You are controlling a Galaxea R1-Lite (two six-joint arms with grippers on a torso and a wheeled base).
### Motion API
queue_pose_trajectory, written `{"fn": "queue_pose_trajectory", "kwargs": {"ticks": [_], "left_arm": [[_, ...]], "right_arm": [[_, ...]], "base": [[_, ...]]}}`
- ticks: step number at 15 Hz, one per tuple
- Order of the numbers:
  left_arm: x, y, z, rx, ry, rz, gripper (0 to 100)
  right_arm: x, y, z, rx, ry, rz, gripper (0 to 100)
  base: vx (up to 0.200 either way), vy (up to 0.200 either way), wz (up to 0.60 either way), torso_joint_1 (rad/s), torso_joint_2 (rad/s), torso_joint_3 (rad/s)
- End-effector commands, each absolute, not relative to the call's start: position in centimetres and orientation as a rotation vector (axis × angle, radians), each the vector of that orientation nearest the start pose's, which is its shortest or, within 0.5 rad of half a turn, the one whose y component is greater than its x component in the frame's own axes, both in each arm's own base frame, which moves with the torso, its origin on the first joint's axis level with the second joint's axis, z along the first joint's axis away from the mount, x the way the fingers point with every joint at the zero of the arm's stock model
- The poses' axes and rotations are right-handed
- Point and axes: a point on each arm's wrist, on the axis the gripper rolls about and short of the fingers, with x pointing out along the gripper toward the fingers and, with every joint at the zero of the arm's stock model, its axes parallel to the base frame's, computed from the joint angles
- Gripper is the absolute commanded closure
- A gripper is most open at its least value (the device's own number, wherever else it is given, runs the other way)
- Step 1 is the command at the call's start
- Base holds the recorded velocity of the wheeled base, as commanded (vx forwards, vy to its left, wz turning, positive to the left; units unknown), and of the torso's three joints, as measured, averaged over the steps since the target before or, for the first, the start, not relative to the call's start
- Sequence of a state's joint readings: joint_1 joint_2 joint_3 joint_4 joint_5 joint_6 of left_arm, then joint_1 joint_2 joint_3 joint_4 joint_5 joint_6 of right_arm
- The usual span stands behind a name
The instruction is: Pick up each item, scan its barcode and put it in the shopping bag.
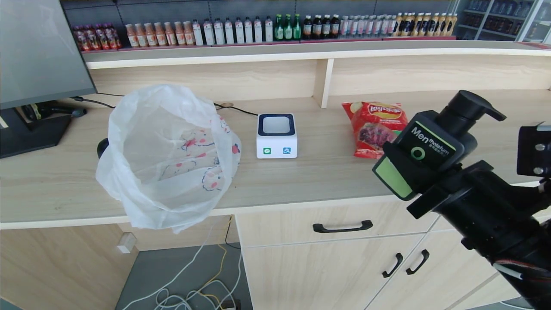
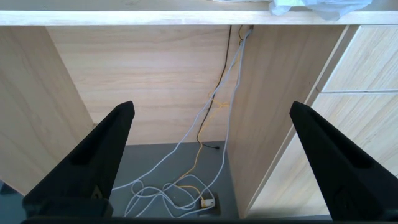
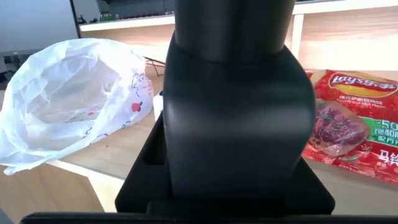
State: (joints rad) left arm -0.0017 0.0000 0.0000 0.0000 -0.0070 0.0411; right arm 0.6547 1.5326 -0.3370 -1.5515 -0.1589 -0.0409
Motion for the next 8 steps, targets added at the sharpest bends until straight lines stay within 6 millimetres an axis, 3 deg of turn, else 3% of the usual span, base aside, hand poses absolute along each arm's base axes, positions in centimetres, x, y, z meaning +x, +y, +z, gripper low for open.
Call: {"fn": "queue_pose_trajectory", "kwargs": {"ticks": [1,3,4,5,7,8], "left_arm": [[-2.3,0.0,7.5,0.040,0.000,-0.008,0],[-2.3,0.0,7.5,0.040,0.000,-0.008,0],[-2.3,0.0,7.5,0.040,0.000,-0.008,0],[-2.3,0.0,7.5,0.035,0.000,-0.008,0],[-2.3,0.0,7.5,0.032,0.000,-0.008,0],[-2.3,0.0,7.5,0.032,0.000,-0.008,0]], "right_arm": [[17.5,12.4,20.8,0.142,-0.368,0.463,100],[18.6,11.5,21.8,0.176,-0.411,0.391,100],[18.7,11.1,21.3,0.176,-0.393,0.380,100],[18.5,10.9,20.4,0.171,-0.356,0.376,100],[17.9,10.6,20.7,0.169,-0.368,0.376,100],[17.6,10.4,20.8,0.176,-0.373,0.377,100]], "base": [[0.000,0.000,0.00,0.000,0.00,0.000],[0.000,0.000,0.00,0.000,0.00,0.000],[0.000,0.000,0.00,0.000,0.00,0.000],[0.000,0.000,0.00,0.000,0.00,0.000],[0.000,0.000,0.00,0.000,0.00,0.000],[0.000,0.200,0.00,0.002,0.01,0.002]]}}
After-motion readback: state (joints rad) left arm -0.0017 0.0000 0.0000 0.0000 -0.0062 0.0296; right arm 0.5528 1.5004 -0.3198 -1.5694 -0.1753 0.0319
